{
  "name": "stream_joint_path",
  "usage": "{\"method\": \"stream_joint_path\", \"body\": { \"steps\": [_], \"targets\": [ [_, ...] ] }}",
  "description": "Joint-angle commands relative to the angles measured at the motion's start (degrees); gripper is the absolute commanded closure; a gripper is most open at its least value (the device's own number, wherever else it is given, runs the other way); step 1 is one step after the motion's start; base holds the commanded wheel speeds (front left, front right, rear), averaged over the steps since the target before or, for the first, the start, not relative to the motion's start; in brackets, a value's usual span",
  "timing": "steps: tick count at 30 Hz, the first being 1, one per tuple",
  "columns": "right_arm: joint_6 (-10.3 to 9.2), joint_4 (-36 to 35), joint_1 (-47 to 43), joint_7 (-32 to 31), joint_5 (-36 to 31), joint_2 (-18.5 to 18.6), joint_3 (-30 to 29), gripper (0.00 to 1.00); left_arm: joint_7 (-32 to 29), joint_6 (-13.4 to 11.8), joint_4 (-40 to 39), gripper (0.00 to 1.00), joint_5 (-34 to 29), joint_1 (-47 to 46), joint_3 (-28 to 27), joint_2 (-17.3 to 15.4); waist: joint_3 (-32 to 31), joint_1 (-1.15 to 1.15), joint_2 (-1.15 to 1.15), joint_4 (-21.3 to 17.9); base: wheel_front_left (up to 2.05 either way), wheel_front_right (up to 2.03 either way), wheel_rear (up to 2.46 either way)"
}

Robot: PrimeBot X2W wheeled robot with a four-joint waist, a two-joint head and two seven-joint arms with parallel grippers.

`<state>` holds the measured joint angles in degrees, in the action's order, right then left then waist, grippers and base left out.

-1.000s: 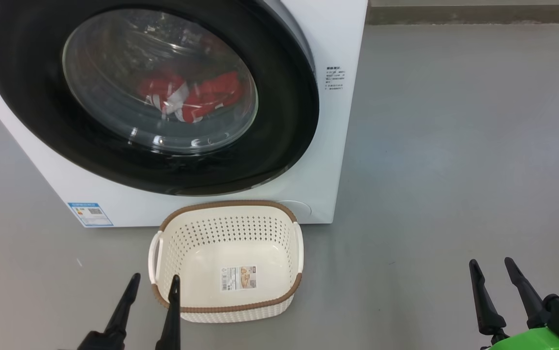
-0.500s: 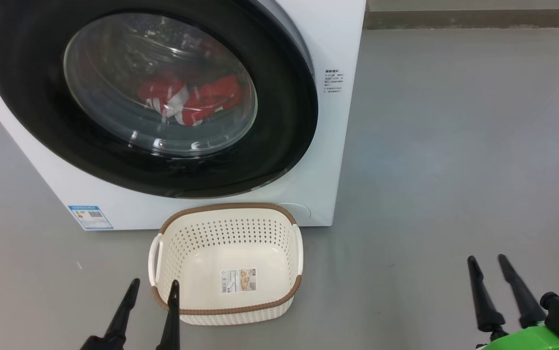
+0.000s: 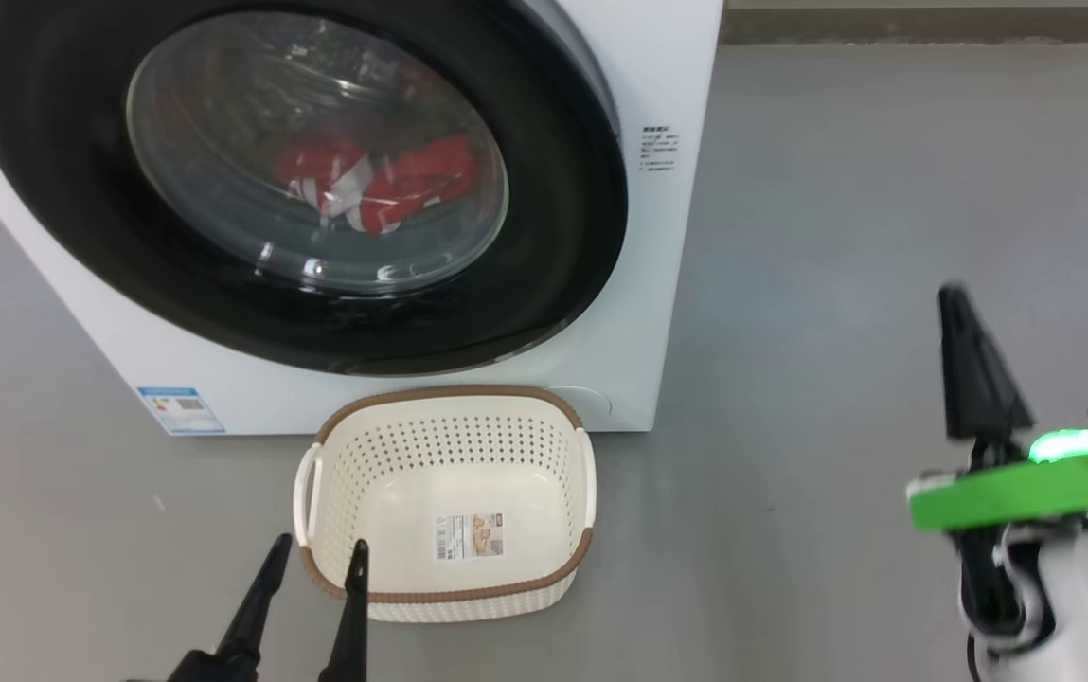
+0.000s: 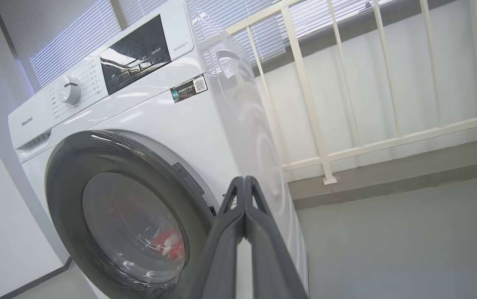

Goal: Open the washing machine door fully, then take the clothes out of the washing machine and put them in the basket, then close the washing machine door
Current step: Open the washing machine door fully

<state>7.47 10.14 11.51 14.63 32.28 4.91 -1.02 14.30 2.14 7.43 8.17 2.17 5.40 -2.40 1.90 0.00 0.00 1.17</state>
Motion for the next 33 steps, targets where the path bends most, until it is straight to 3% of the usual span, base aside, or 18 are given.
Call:
{"method": "stream_joint_path", "body": {
  "steps": [1, 13, 20, 27, 33],
  "targets": [
    [0.02, -1.52, 3.14, 0.37, 0.97, 0.62, 1.46, 1.0, 0.7, 0.42, -1.78, 0.0, 0.11, -2.21, -1.57, -0.48, 0.56, 0.0, 0.0, 0.67, 0.0, 0.0, 0.0],
    [0.02, 1.9, 19.51, 0.37, 6.86, 3.9, 2.78, 1.0, 0.7, 0.12, -2.33, 0.0, 0.49, -4.98, 0.31, -0.48, 5.04, 0.0, 0.0, 3.82, 0.0, 0.0, 0.0],
    [0.02, 8.03, 28.31, 0.37, 13.28, 6.85, 7.86, 1.0, 0.7, -0.01, -2.31, 0.0, 0.26, -6.76, 0.93, -0.48, 7.09, 0.0, 0.0, 4.79, 0.0, 0.0, 0.0],
    [0.02, 14.84, 36.96, -2.98, 31.78, 11.54, 19.13, 1.0, 0.7, -0.22, -1.98, 0.0, 0.56, -8.22, 2.3, -0.48, 9.01, 0.0, 0.0, 6.39, 0.0, 0.0, 0.0],
    [0.02, 16.12, 40.8, -7.2, 41.79, 14.96, 23.1, 1.0, 0.7, -0.6, -2.05, 0.0, 0.96, -9.19, 3.04, -0.48, 10.78, 0.0, 0.0, 7.7, 0.0, 0.0, 0.0]
  ]
}}
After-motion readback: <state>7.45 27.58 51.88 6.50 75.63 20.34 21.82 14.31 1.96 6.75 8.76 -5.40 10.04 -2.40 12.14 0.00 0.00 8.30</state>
